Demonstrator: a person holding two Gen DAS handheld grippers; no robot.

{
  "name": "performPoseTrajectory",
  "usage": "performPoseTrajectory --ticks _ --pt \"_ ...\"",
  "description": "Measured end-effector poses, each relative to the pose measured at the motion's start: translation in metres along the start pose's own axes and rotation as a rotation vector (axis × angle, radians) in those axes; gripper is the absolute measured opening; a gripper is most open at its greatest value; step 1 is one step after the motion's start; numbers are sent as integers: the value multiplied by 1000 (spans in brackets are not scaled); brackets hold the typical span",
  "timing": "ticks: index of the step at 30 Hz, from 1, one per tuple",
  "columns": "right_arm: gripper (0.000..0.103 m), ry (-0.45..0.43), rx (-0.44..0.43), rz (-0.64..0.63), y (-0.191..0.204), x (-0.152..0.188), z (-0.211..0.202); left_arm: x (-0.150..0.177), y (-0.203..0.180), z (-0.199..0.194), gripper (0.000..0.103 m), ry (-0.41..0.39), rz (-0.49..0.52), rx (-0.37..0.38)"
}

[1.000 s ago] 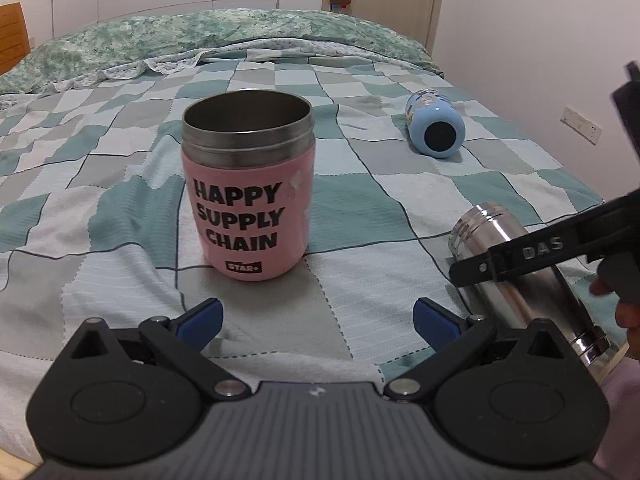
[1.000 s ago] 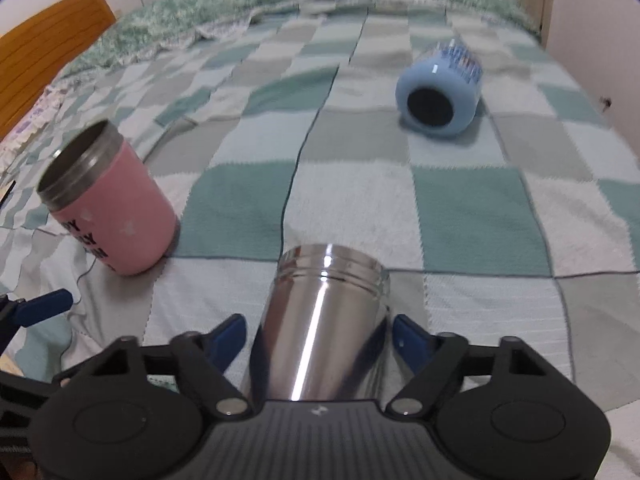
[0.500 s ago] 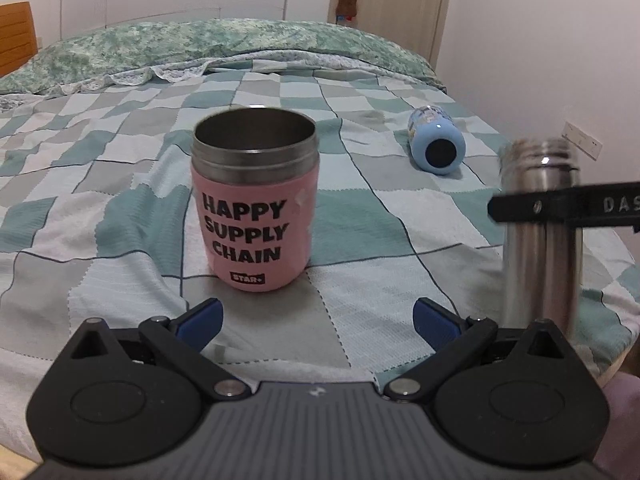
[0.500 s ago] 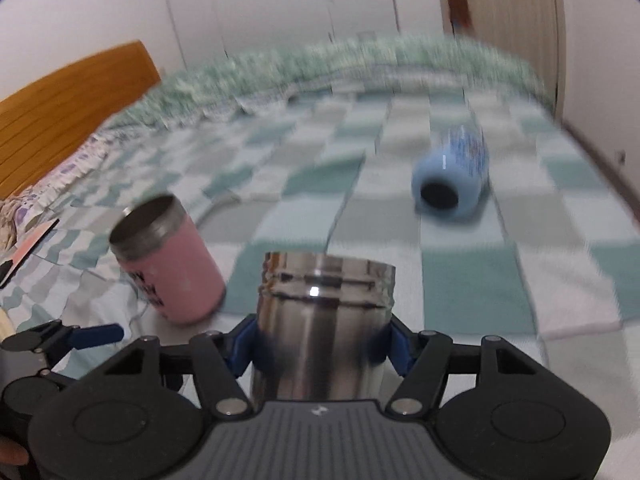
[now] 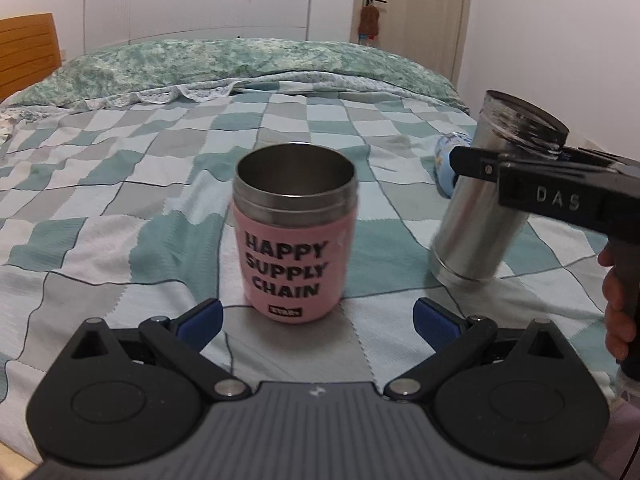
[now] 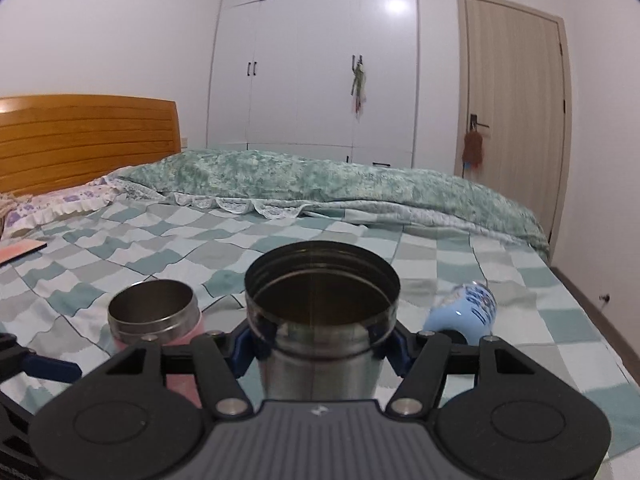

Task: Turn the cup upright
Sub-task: 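Lower the upright silver tumbler beside the pink cup with the right tool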

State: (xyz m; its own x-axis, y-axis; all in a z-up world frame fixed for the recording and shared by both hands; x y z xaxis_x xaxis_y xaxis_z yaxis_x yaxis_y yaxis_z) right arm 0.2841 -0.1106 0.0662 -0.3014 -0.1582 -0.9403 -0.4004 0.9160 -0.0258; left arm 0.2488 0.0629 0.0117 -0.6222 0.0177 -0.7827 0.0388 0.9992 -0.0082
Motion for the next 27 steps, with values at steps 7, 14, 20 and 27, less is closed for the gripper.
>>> performPoseTrajectory --ticks 7,14,20,27 --pt "63 -36 5 -58 13 2 14 -1 9 16 103 15 -7 -13" --pt "63 -39 -2 -23 6 12 31 1 9 24 103 23 -8 -13" --pt "63 -51 -17 -2 3 27 34 1 9 24 103 23 -5 -14" --pt "77 -6 -27 30 -1 27 38 1 10 23 103 18 -8 -14"
Point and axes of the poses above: each gripper's, at about its wrist camera, not at the fingertips, and z roughly the way its jaws point, y to its left, x to its underside, the point moved 6 cm from there along z, roughly the way its jaws point, and after that the axes turned 5 degrees about -x, right-handed, at the moved point
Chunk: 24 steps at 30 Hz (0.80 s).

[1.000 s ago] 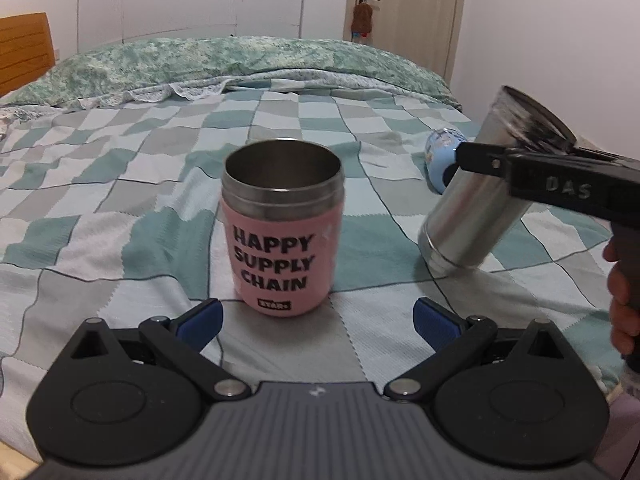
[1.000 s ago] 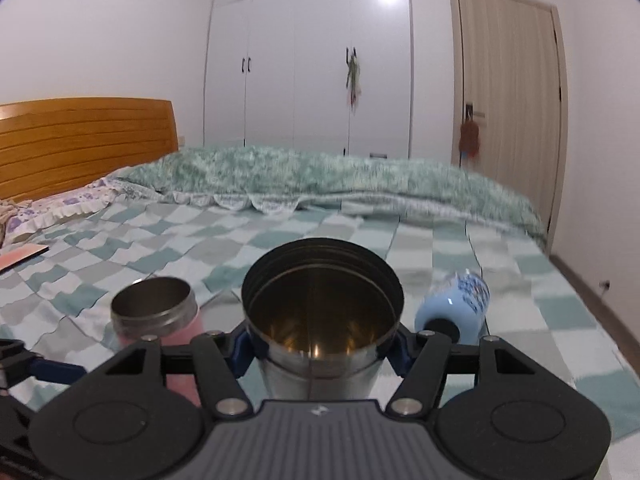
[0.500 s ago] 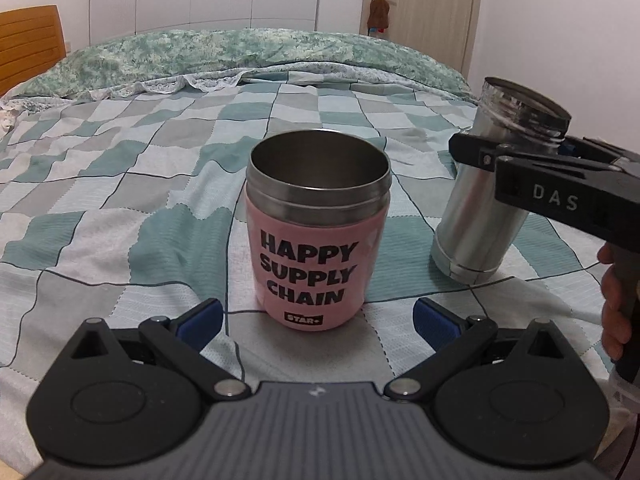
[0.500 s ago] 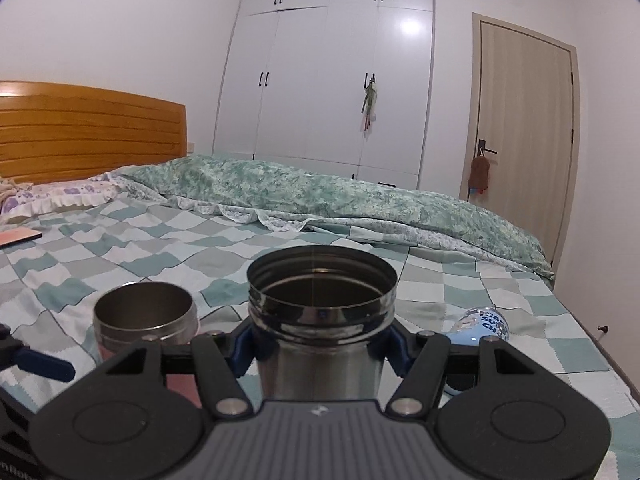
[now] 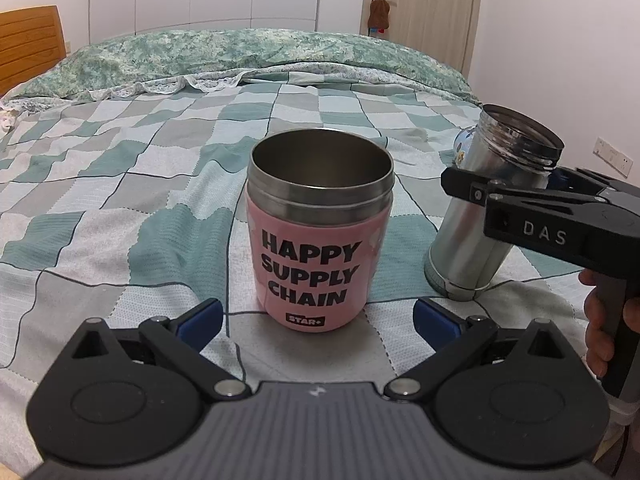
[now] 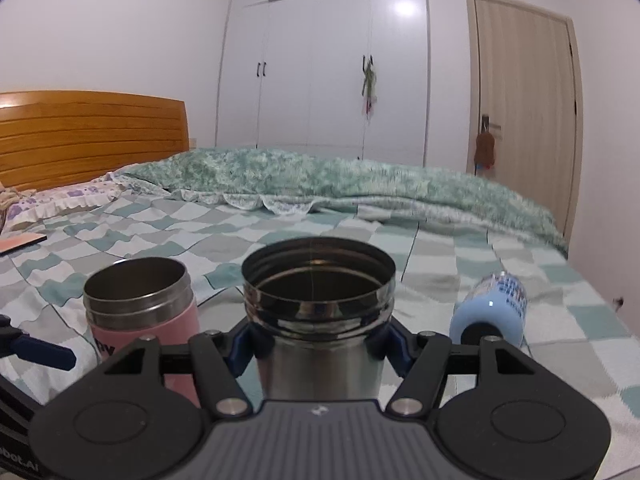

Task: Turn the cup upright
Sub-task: 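Lower the upright silver tumbler beside the pink cup with the right tool, then open the right tool and withdraw it from the tumbler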

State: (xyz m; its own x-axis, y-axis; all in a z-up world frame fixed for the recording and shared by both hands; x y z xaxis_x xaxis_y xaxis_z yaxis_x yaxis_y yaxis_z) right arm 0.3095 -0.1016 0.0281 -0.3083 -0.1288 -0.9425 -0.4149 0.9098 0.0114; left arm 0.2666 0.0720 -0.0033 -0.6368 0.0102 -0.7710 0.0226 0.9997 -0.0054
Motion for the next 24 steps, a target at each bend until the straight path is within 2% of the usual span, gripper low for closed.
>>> performPoseTrajectory --ticks 1,4,10,20,24 --pt "85 -4 2 1 -1 0 -1 0 0 -1 103 0 1 0" --pt "88 -13 -15 4 -1 -2 -7 0 0 -3 103 -4 1 0" --pt "103 -52 -24 10 -2 -7 -34 1 -2 -18 103 -22 -8 10" --pt "103 -137 -18 6 -16 -3 -131 9 -30 -76 103 -112 -7 51" --pt "103 -166 5 -4 -22 8 -172 19 -46 -104 103 -185 -15 68"
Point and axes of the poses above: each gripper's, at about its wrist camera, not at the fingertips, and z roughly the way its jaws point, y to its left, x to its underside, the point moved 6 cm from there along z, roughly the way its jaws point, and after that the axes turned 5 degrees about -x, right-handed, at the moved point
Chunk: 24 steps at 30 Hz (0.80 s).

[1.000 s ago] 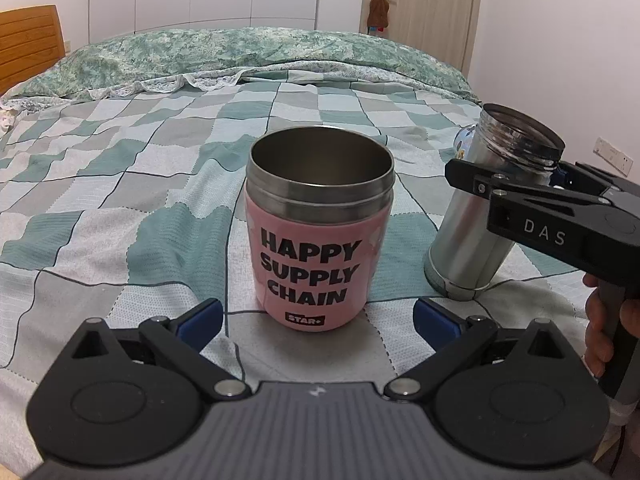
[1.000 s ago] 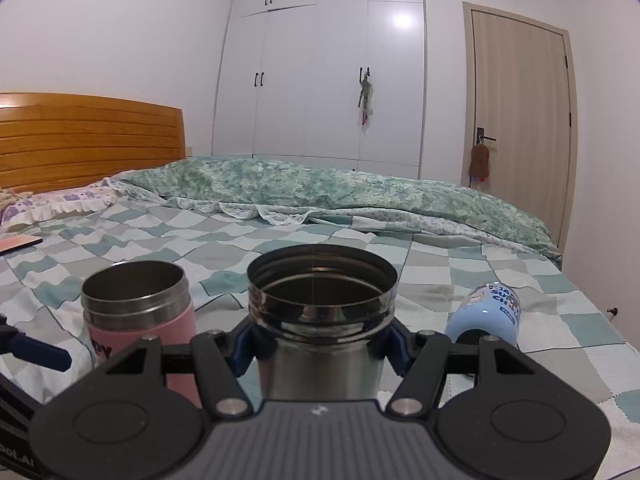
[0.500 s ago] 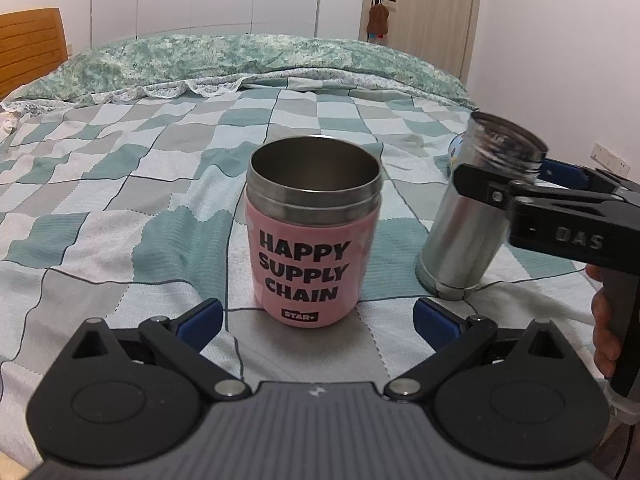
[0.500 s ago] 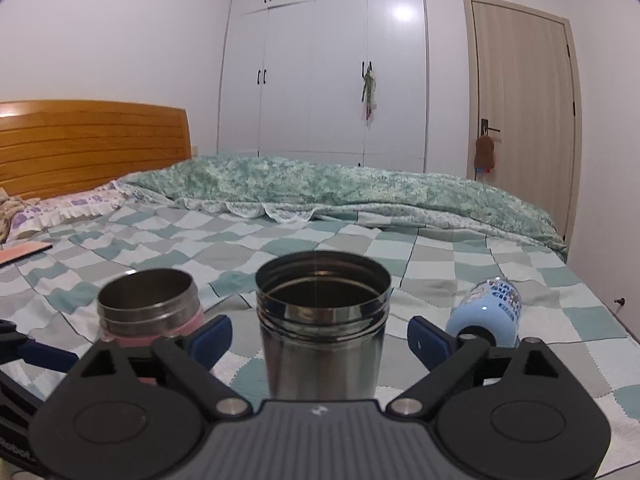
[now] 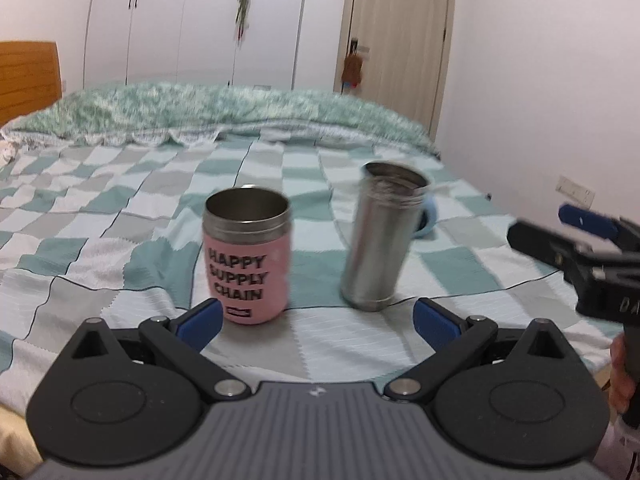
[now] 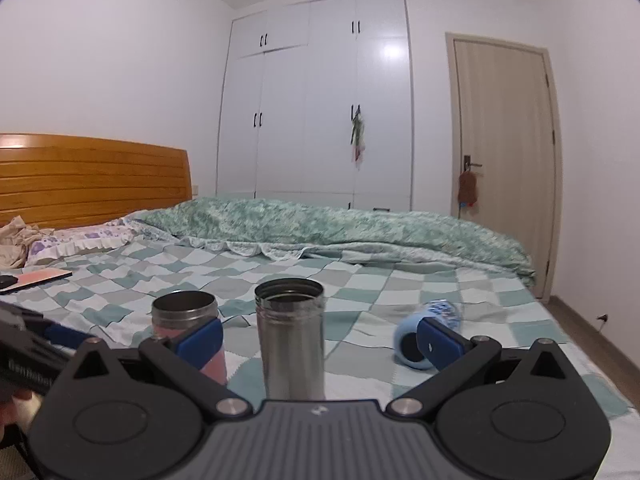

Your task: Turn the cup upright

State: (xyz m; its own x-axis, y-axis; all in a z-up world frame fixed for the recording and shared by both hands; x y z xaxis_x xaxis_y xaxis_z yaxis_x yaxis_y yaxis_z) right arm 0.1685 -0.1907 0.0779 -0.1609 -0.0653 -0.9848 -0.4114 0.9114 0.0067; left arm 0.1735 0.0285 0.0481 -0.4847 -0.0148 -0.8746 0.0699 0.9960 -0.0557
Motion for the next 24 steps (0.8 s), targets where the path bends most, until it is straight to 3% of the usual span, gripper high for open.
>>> performPoseTrajectory --ticks 7,12,19,24 --pt "103 -18 52 -14 -10 28 -65 29 -31 -41 103 -170 32 -26" --pt "103 -17 94 -6 -18 55 -92 58 -44 -57 103 -283 53 -94" --pt "103 -10 149 -3 -23 93 -99 85 -46 -58 103 -344 16 -153" --pt "103 -38 151 7 -25 95 -102 87 -48 -61 103 -377 30 -180"
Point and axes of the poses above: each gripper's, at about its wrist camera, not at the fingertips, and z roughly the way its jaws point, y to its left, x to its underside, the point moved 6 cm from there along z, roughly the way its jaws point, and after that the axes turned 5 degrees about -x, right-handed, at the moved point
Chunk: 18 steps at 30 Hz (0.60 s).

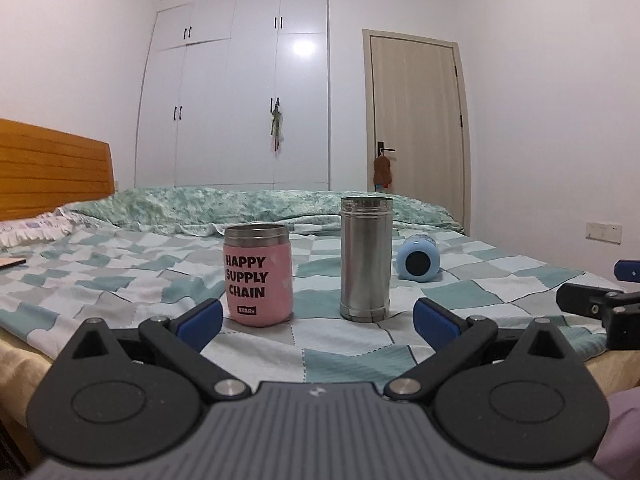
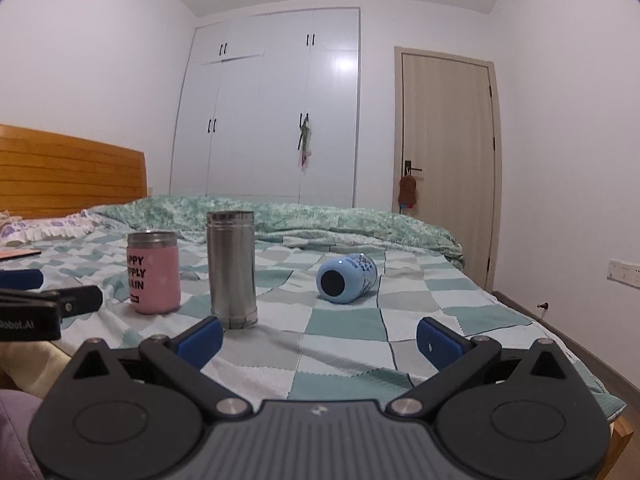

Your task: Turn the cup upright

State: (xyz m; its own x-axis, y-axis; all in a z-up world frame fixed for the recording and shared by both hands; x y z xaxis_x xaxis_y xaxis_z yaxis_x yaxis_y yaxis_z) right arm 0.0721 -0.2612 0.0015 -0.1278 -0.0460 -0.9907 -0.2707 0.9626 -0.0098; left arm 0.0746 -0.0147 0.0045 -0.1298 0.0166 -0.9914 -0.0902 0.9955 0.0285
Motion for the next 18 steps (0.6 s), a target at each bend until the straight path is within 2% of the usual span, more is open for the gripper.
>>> performPoseTrajectory --ticks 18 --pt "103 -4 6 -22 6 0 -1 1 -2 -6 103 -24 4 10"
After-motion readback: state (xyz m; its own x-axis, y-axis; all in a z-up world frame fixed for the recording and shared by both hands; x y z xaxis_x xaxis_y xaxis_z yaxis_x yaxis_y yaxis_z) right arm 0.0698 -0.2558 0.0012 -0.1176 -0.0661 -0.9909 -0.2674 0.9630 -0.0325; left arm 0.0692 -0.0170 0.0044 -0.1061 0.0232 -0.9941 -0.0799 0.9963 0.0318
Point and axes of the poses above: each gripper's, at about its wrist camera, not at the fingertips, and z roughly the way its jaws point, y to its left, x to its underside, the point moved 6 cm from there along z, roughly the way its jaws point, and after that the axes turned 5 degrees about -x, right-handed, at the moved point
